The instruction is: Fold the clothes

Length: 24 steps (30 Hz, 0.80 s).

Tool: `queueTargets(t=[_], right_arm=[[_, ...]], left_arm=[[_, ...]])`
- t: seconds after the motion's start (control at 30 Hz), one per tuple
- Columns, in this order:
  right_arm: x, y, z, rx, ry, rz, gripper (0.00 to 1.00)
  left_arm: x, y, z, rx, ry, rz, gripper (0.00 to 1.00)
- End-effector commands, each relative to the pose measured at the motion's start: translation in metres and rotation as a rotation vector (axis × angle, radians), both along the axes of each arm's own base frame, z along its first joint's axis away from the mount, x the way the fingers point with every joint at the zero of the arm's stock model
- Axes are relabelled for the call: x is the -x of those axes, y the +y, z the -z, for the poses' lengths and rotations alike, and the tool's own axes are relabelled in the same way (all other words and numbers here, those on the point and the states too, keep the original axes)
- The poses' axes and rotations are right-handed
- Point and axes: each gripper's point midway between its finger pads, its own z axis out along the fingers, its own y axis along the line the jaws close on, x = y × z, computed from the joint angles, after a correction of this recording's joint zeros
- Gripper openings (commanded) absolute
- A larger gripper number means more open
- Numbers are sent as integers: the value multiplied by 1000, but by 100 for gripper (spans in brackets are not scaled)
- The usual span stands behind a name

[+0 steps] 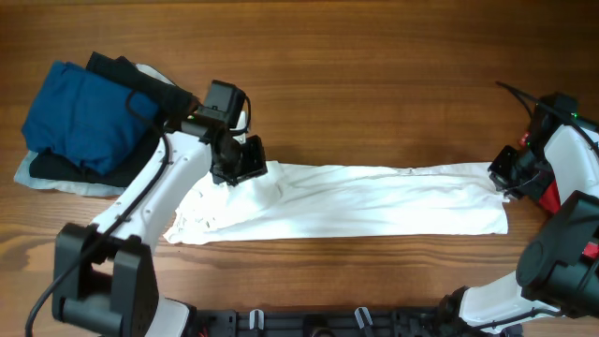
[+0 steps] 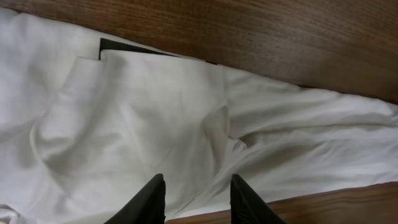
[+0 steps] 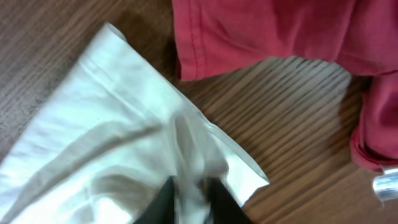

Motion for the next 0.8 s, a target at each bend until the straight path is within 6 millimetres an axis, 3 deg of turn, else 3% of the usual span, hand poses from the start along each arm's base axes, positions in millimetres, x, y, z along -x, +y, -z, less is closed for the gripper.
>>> queueTargets(t=[0.0, 0.2, 0.27, 0.4, 0.53, 0.77], right_arm=[[6, -8, -2, 55, 27, -8, 30], [7, -7, 1, 53, 26, -6, 35], [9, -5, 7, 45, 24, -6, 36], [9, 0, 14, 22, 12, -6, 39], [7, 1, 15, 15, 1, -5, 42], [6, 3, 15, 3, -4, -5, 43]], left_arm=[[0, -5, 6, -2, 22, -3, 34], [0, -5, 6, -1, 21, -3, 36], [-2, -6, 6, 2, 14, -6, 41], [-9, -15, 4, 24, -18, -7, 47], [-11, -30, 5, 34, -40, 5, 45], [-1, -34, 52, -82, 69, -50, 41]])
